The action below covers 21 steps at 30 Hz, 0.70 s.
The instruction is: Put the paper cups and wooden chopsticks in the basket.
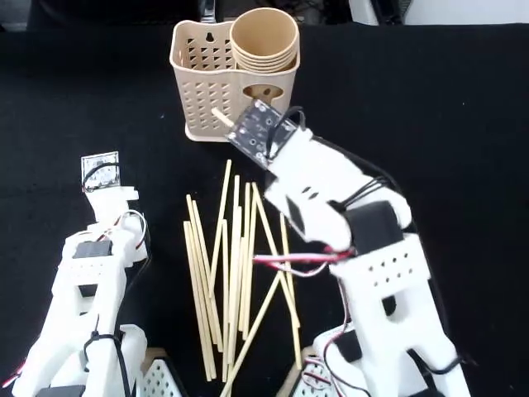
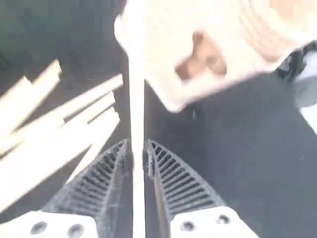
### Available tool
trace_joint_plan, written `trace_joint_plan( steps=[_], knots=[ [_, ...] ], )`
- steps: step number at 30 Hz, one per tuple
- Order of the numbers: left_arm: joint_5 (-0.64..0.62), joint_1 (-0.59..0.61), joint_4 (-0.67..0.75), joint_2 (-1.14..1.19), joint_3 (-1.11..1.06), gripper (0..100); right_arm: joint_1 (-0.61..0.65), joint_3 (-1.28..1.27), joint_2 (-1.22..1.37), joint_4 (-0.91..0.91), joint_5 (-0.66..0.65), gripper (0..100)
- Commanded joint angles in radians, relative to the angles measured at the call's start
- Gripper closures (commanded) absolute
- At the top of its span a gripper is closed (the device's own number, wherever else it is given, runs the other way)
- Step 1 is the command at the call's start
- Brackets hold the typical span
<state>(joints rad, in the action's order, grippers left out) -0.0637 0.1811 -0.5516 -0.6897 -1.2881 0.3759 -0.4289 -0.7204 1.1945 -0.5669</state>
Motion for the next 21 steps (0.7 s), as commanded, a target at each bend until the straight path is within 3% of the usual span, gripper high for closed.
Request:
trace_joint_plan(
  steps=[1,9,16,21],
  knots=[
    [0.009,0.012,0.017,-0.026,0.010,97,0.092,0.133,-0.025,-0.048,0.098,98.6],
    [0.009,0.008,0.017,-0.026,0.008,97,0.152,0.294,0.107,-0.163,0.166,98.7],
    [0.009,0.012,0.017,-0.026,0.005,97,0.144,0.433,0.280,-0.387,0.402,98.7],
    [0.009,0.010,0.017,-0.026,0.005,97,0.149,0.440,0.349,-0.582,0.465,98.7]
  ],
)
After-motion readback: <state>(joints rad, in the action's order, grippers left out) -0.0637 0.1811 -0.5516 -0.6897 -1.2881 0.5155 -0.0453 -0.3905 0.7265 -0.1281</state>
